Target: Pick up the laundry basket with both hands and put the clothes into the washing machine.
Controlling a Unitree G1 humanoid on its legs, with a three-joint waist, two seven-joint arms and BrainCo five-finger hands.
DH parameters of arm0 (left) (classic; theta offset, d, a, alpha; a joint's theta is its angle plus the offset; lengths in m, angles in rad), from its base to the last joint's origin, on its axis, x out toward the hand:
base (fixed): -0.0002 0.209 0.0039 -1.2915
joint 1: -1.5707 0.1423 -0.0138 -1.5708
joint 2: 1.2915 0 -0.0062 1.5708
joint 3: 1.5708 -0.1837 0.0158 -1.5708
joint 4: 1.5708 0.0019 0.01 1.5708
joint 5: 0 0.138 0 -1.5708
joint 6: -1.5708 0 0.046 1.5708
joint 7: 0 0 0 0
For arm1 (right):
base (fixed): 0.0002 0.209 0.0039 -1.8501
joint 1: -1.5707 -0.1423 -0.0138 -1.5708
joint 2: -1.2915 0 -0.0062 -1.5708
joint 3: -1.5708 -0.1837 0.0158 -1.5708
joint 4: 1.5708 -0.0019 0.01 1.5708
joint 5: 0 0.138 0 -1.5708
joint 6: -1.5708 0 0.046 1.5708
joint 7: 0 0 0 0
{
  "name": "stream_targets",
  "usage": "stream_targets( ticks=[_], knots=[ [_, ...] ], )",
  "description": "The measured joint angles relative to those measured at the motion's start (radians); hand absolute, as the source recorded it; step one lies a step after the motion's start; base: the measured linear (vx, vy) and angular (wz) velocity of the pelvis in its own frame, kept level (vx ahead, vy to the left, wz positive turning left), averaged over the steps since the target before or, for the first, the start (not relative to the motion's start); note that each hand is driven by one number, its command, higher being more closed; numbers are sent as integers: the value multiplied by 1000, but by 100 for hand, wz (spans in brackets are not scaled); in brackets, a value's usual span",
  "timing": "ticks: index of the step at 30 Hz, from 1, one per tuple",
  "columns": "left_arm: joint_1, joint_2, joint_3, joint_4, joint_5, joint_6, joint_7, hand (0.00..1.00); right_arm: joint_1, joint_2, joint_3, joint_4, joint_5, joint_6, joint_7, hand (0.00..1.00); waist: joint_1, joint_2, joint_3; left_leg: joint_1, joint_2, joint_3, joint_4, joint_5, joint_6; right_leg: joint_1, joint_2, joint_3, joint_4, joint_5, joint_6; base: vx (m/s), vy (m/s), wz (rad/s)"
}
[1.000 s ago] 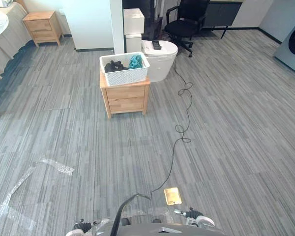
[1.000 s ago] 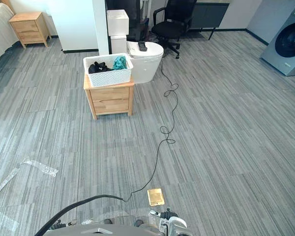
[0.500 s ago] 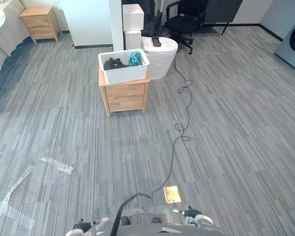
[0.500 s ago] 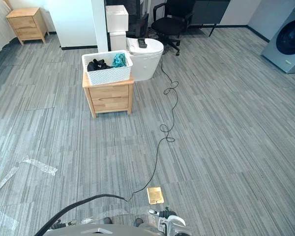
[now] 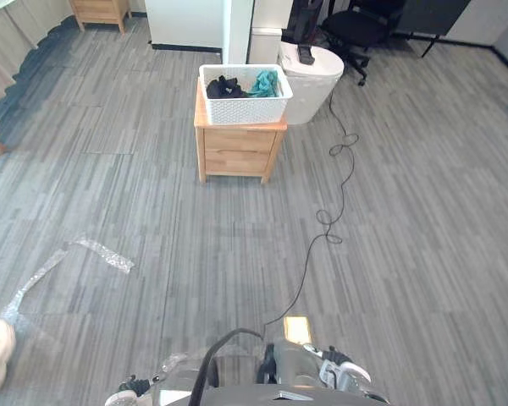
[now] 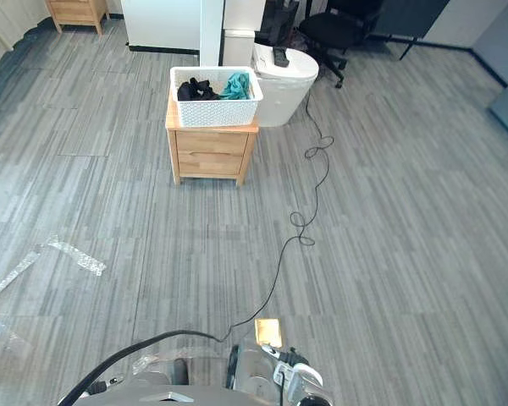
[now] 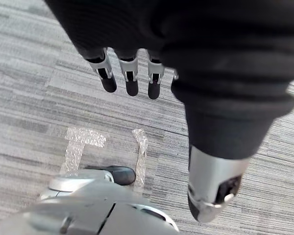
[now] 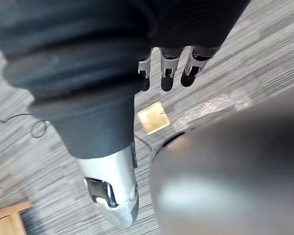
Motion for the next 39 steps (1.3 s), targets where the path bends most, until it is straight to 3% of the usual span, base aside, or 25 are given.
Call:
stream_targets(
  ticks=[2,5,6,8,9,10,11,12,14,15,17,19,21,22,24,25,26,27,28,29,31,33,35,37,39],
  knots=[
    [-15,-1,-1,1,-1,1,0,0,-8,1,-23,3,20,-8,0,0,-10,5,3,36,14,-3,-10,-24,-21,-33,2,-51,-164,-1,-4,357,65,-2],
    [-57,0,-4,2,-1,0,0,0,-27,-7,-85,31,29,-5,-1,0,-40,8,5,97,24,-17,-27,-79,-72,-55,26,-99,-628,149,-2,528,-27,17],
    [-64,-3,0,1,-1,-1,0,0,-28,-7,-101,30,28,-2,0,0,-43,12,7,115,28,-22,-32,-92,-92,-59,36,-95,-672,176,0,749,-126,37],
    [-62,-27,52,2,-1,-8,-4,0,-24,-15,-126,8,23,0,-1,0,-70,54,19,178,105,-42,42,-157,-176,-52,88,-91,-578,196,-69,796,-219,75],
    [-54,-38,99,-11,-1,-7,-9,0,5,-1,-141,-4,20,4,0,0,-69,38,11,134,128,-40,252,-187,-182,8,99,-103,-569,229,-121,793,-300,76],
    [-53,-54,122,-24,-2,-7,-11,0,11,2,-163,-12,26,8,0,0,-68,55,16,90,159,-35,409,-190,-176,27,116,-101,-548,247,-148,790,-349,36],
    [-44,-86,150,-53,-11,-6,-15,0,10,-11,-166,-26,21,12,-1,0,-63,94,10,-10,227,-36,659,-124,-126,66,153,-122,-532,193,-169,787,-310,-15],
    [-26,-111,161,-78,-26,-5,-21,0,6,-16,-150,-61,21,16,-2,0,-35,141,4,-140,294,-51,936,58,-105,108,201,-114,-527,138,-184,778,-266,-45],
    [-37,-122,164,-103,-52,-7,-23,0,-35,0,-136,-77,26,16,-2,0,-8,154,22,-284,300,-89,1209,47,-139,192,235,-70,-528,87,-202,787,-226,-69],
    [-44,-116,155,-120,-63,-10,-22,0,-58,11,-95,-76,31,17,-4,0,-3,140,43,-370,271,-100,1287,6,-191,310,236,-50,-571,76,-205,768,-204,-47],
    [-42,-105,136,-134,-77,-21,-22,0,-65,26,-58,-82,31,17,-4,0,4,117,52,-419,258,-80,1247,-29,-191,412,228,-20,-624,76,-195,700,-138,-20],
    [-37,-87,119,-152,-87,-28,-20,0,-76,37,-11,-88,31,17,-4,0,23,83,39,-484,280,43,957,-58,-147,530,199,31,-685,42,-121,646,-70,-44],
    [-23,-103,138,-155,-99,-32,-19,0,-99,27,35,-98,32,12,-11,0,26,101,33,-522,298,91,582,-29,-115,595,195,63,-709,7,-67,686,65,-67],
    [-14,-112,147,-152,-99,-30,-18,0,-105,24,38,-111,32,7,-16,0,30,111,27,-517,295,88,376,25,-130,621,192,86,-711,-12,-39,614,168,-76],
    [8,-111,143,-109,-99,-30,-9,0,-77,4,39,-96,32,-2,-22,0,34,120,11,-499,270,32,206,80,-127,686,181,154,-689,-63,-15,666,323,-105],
    [28,-97,145,-58,-101,-25,-1,0,-64,4,49,-79,29,-1,-23,0,51,92,-13,-469,236,20,228,240,-101,674,139,189,-591,-113,10,701,398,-106],
    [35,-83,145,-38,-101,-24,0,0,-48,13,49,-70,29,-1,-23,0,50,59,-30,-465,206,20,235,267,-85,642,109,191,-513,-126,23,697,406,-54],
    [31,-36,134,-12,-97,-14,4,0,-27,31,43,-34,28,-4,-23,0,23,-17,-57,-444,144,41,225,231,-59,556,43,191,-326,-94,19,687,364,9],
    [21,-15,114,1,-96,-10,3,0,-23,37,28,1,28,-2,-24,0,9,-47,-54,-408,106,47,215,215,-50,497,13,194,-186,-11,28,802,373,40],
    [8,-9,103,9,-91,-5,6,0,-11,36,19,39,27,2,-23,0,-6,-48,-51,-356,90,47,215,191,-27,453,-3,191,-32,23,74,639,261,26],
    [3,-11,94,7,-74,2,5,0,1,14,27,30,19,0,-17,0,-9,-14,-30,-238,90,47,175,172,-22,395,-27,135,82,1,64,471,189,-14],
    [-2,-7,58,-4,-74,-4,2,0,2,0,51,30,-2,-4,-13,0,-6,15,-32,-109,101,75,59,167,-30,354,-97,-22,9,-54,-3,339,154,-31],
    [-27,-2,55,-6,-74,-6,2,0,-1,-2,49,30,-16,-7,-12,0,-10,20,-29,-63,110,78,27,149,-45,314,-127,-80,-151,-74,6,218,16,-12],
    [-35,6,48,-12,-75,-10,3,0,0,-6,48,31,-16,-5,-12,0,-8,21,-29,-63,125,96,29,126,-66,303,-126,-91,-422,-33,27,162,-93,-15],
    [-27,6,42,-16,-78,-10,3,0,6,-7,49,33,-17,-3,-12,0,-13,8,-35,-53,123,95,30,109,-99,303,-125,-76,-616,134,30,203,-236,-5]
  ],
)
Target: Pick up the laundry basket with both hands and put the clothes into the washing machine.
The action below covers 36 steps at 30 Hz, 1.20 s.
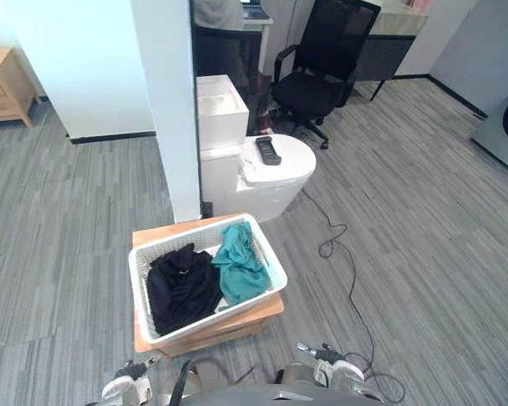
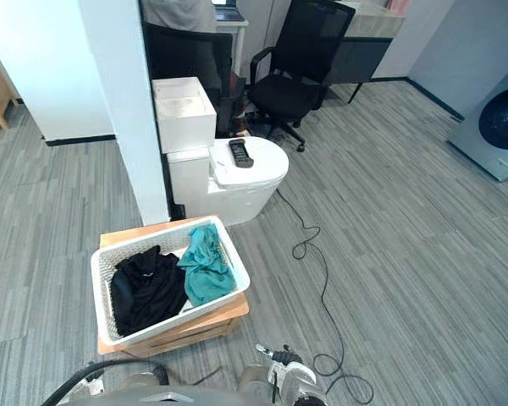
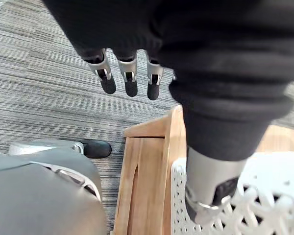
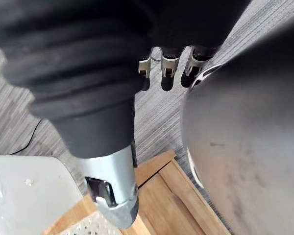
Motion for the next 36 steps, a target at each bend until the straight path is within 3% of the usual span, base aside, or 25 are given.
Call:
stream_targets(
  ticks=[1,2,3,4,5,7,9,13,16,19,25,31,36],
  knots=[
    [6,5,-8,-2,0,0,0,0,7,3,0,2,1,2,3,0,-2,-14,-2,8,-9,-11,0,-7,-17,14,-2,-8,-33,69,-1,226,-301,13],
    [11,7,-11,-1,0,0,0,0,12,0,1,2,-1,3,6,0,-4,-19,-3,12,-12,-20,-1,-11,-28,32,-6,-18,-51,44,37,223,-307,19],
    [15,-23,-22,-2,-1,-2,0,0,10,-29,3,-1,-1,4,10,0,-6,27,-9,13,28,-33,-4,-5,-53,58,37,-47,-87,44,20,154,-218,19],
    [16,-32,-28,0,-1,-3,-1,0,11,-37,4,-1,-1,5,10,0,-9,33,-9,2,41,-46,-8,-3,-64,57,52,-60,-101,43,17,183,-233,27],
    [16,-46,-35,-1,-15,-5,-1,0,11,-55,4,-3,-1,10,10,0,-12,65,-19,-11,64,-64,-21,6,-79,59,77,-84,-123,43,10,169,-212,27],
    [17,-60,-35,-1,-41,-8,-1,0,9,-77,4,-4,0,17,8,0,-14,87,-22,-12,89,-88,-48,20,-98,62,104,-113,-133,35,-3,188,-207,32],
    [29,-56,-31,-1,-53,-9,0,0,8,-77,4,-21,1,19,5,0,-11,80,-17,-1,108,-97,-66,27,-109,69,125,-123,-135,27,-13,123,-133,12],
    [64,-41,28,-26,-110,-9,-2,0,58,-64,15,-279,47,20,-20,0,-11,50,-1,0,99,-79,-72,26,-107,61,118,-113,-135,23,-12,32,-12,-6],
    [131,-27,87,-71,-128,-9,-1,0,121,-71,29,-481,-1,15,-31,0,-10,45,-3,-4,84,-57,-71,17,-97,52,107,-93,-148,30,-3,10,52,-12],
    [195,-2,153,-99,-127,-10,2,0,160,-86,-2,-579,-42,-1,-31,0,-12,50,-4,-10,70,-49,-70,9,-87,51,99,-90,-169,40,9,25,38,-5],
    [228,24,283,-144,-99,2,0,0,192,-147,-8,-724,-38,-3,-23,0,-10,92,-14,-16,58,-26,-71,-2,-83,38,92,-68,-196,60,18,32,25,-11],
    [228,52,399,-570,-160,-12,28,0,175,-166,-91,-981,-29,-44,-34,0,-12,97,-20,-38,54,-29,-69,-3,-82,26,88,-69,-217,75,17,3,3,-2],
    [219,53,425,-801,-189,-43,81,0,138,-169,-57,-1029,-29,-55,-34,0,-14,98,-20,-50,49,-30,-63,-6,-76,29,85,-69,-243,96,17,0,2,-1]
  ],
)
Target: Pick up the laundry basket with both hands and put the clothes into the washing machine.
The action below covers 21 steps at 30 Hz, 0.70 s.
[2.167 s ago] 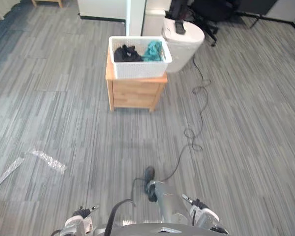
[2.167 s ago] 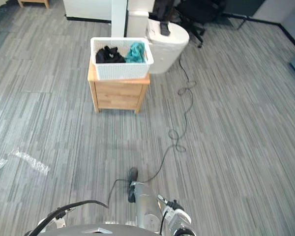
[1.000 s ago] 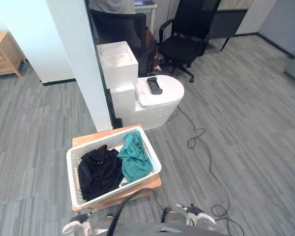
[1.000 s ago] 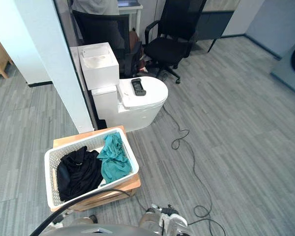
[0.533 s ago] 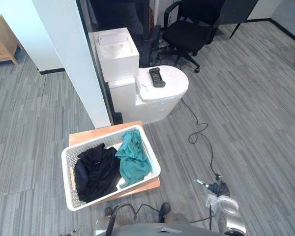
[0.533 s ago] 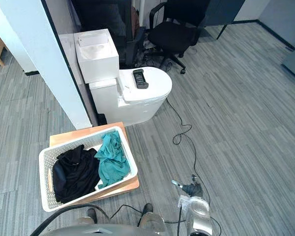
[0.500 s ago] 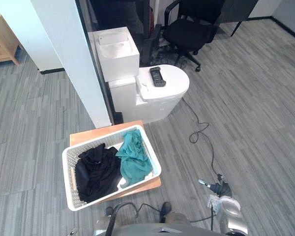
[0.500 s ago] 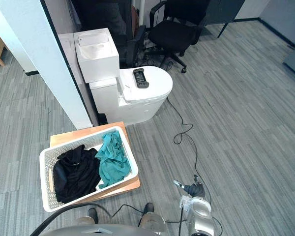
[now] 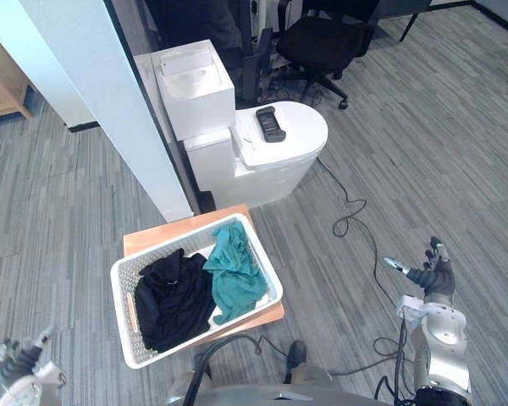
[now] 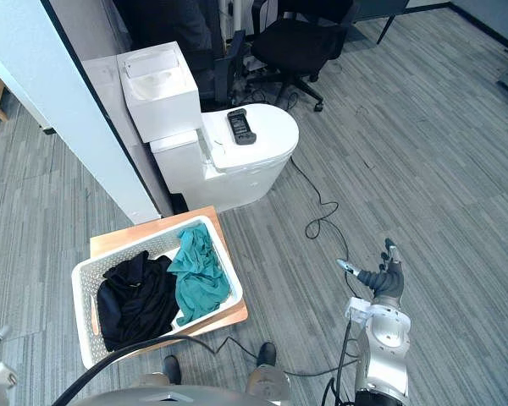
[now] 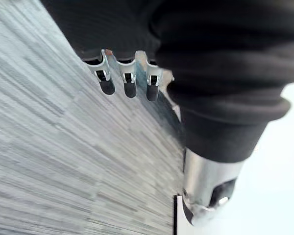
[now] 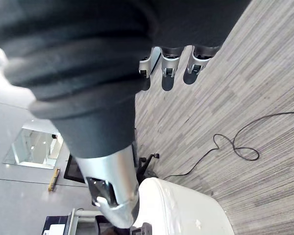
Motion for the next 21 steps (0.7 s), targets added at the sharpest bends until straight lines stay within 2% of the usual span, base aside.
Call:
stream_targets(
  ticks=[3,7,8,12,16,21],
  knots=[
    [-28,2,-24,-17,-31,-9,13,0,-33,-29,122,4,2,7,5,0,3,0,1,1,-4,-2,6,-3,4,13,0,0,-16,9,0,1,4,1],
    [-84,25,-168,24,-47,-6,19,0,-151,-93,299,73,10,14,13,0,22,-5,13,-21,-7,-3,29,-5,7,6,1,1,-22,21,0,-39,-2,2],
    [-132,44,-217,93,-46,-2,4,0,-230,-121,373,135,10,24,30,0,30,-8,31,-27,-7,-4,38,-5,8,5,1,2,-22,26,-3,-69,-3,0],
    [-210,77,-286,262,-36,17,-8,0,-341,-158,507,240,9,33,55,0,38,-13,59,-52,-6,-8,57,-5,8,-11,2,5,-21,35,-7,-62,-6,0],
    [-291,99,-370,412,31,40,-25,0,-439,-192,673,337,-12,52,96,0,52,-21,87,-71,-5,-7,68,-4,9,-31,2,10,-18,43,-11,-39,-6,-3],
    [-409,117,-478,470,71,55,-27,0,-559,-173,785,435,-12,52,133,0,64,-26,146,-101,-3,-5,96,-4,9,-50,1,19,-16,56,-16,-46,-7,-2]
  ],
)
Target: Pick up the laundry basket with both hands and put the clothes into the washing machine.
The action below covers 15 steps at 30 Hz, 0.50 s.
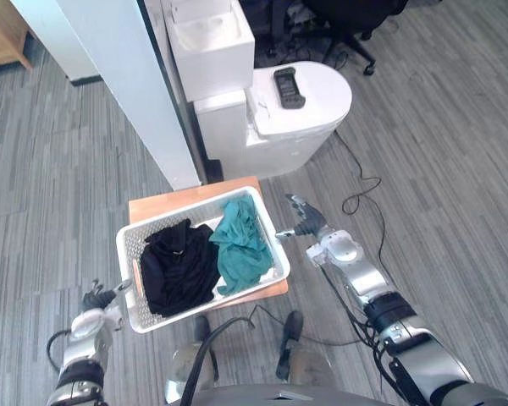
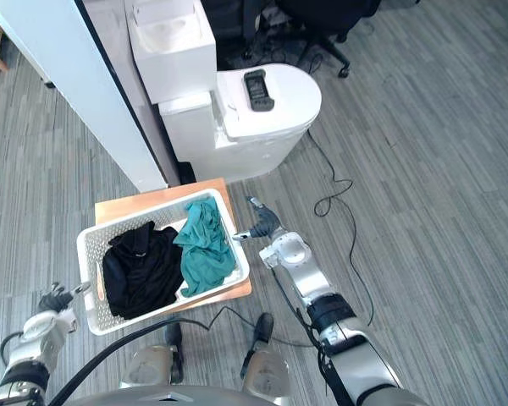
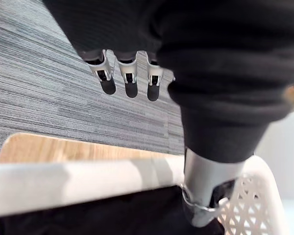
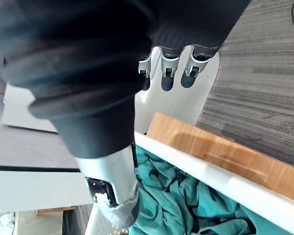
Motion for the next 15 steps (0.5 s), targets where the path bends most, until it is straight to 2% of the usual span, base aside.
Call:
stream_targets(
  ticks=[5,6,10,15],
  knots=[
    [-88,2,-104,-2,-2,0,1,0,-39,33,21,74,-6,6,3,0,4,-1,9,-26,0,-1,7,2,2,-25,-1,4,1,8,-4,-7,-2,0],
    [-112,3,-115,-5,-5,-1,11,0,-47,34,18,85,-36,11,1,0,3,-2,21,-26,0,-1,10,2,2,-25,-1,5,2,8,-4,0,0,0],
    [-157,9,-141,-7,-12,-3,29,0,-73,36,8,86,-52,25,-5,0,-6,-1,53,-37,2,-1,18,3,4,-30,-1,5,2,14,-7,-42,-7,2],
    [-168,8,-167,-7,-12,-3,46,0,-74,75,-21,122,-77,29,-15,0,-9,-2,54,-53,2,7,18,3,5,-53,0,13,2,19,-10,-14,-5,-4]
  ],
)
